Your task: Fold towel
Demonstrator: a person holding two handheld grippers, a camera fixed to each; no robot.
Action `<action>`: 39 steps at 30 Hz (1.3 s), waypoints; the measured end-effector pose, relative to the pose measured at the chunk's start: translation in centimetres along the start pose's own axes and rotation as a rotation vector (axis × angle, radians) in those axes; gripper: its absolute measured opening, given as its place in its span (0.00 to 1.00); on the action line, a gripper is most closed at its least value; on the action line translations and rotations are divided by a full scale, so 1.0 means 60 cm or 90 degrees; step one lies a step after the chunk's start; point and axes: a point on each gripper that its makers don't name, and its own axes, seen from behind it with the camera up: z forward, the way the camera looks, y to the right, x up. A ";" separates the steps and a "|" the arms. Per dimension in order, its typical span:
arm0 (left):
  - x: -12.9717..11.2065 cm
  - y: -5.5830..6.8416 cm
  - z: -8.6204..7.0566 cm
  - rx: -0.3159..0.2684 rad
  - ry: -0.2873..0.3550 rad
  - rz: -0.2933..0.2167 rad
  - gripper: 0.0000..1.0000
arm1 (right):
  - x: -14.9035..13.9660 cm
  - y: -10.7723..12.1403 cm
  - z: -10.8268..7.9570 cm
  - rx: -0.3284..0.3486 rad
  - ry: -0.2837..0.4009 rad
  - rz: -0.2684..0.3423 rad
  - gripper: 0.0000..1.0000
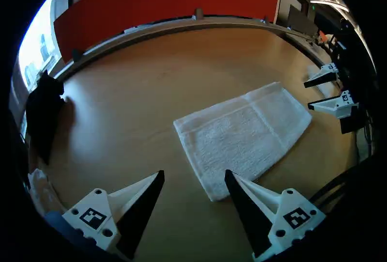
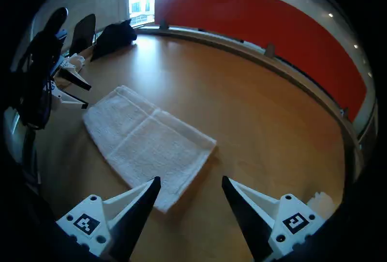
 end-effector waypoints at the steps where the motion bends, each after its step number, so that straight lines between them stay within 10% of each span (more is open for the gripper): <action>1: -0.005 0.001 -0.003 0.000 -0.001 -0.004 0.93 | -0.003 -0.002 -0.003 0.000 0.000 0.000 0.98; 39: -0.085 0.011 -0.095 0.046 0.025 -0.083 0.93 | -0.031 -0.045 -0.029 0.046 0.005 -0.043 0.99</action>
